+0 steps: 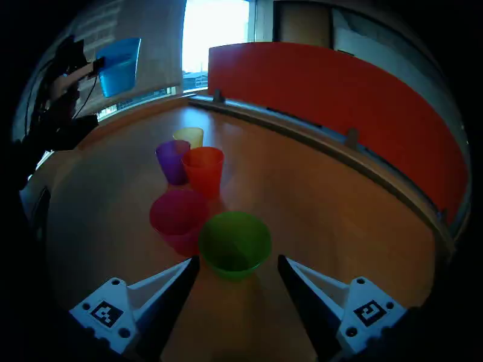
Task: Pour water
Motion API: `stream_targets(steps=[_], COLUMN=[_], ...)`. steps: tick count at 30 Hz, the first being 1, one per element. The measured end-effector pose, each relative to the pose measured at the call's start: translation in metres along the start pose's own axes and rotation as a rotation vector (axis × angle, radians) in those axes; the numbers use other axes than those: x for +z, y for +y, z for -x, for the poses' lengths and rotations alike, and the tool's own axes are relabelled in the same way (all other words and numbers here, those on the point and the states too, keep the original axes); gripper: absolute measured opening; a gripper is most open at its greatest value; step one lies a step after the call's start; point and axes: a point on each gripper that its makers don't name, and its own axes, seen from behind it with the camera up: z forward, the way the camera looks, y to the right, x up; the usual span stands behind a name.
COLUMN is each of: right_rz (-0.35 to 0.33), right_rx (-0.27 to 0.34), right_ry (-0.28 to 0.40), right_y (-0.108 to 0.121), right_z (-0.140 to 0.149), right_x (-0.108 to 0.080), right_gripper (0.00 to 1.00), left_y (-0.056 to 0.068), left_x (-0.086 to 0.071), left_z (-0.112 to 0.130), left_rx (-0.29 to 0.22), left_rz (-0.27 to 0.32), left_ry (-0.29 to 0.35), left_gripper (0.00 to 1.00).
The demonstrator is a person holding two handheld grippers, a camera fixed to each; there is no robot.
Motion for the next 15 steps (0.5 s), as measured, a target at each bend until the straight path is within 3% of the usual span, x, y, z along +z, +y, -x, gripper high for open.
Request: stream_targets(steps=[15], right_rz=[-0.023], right_rx=[-0.008], right_ry=[-0.003], right_y=[-0.005], right_z=[-0.005], right_x=[0.023], right_gripper=[1.0], left_y=[-0.002], left_x=[-0.002], left_z=[0.003], left_rx=[-0.001], left_rz=[-0.002], left_ry=[-0.001], left_gripper=[0.85])
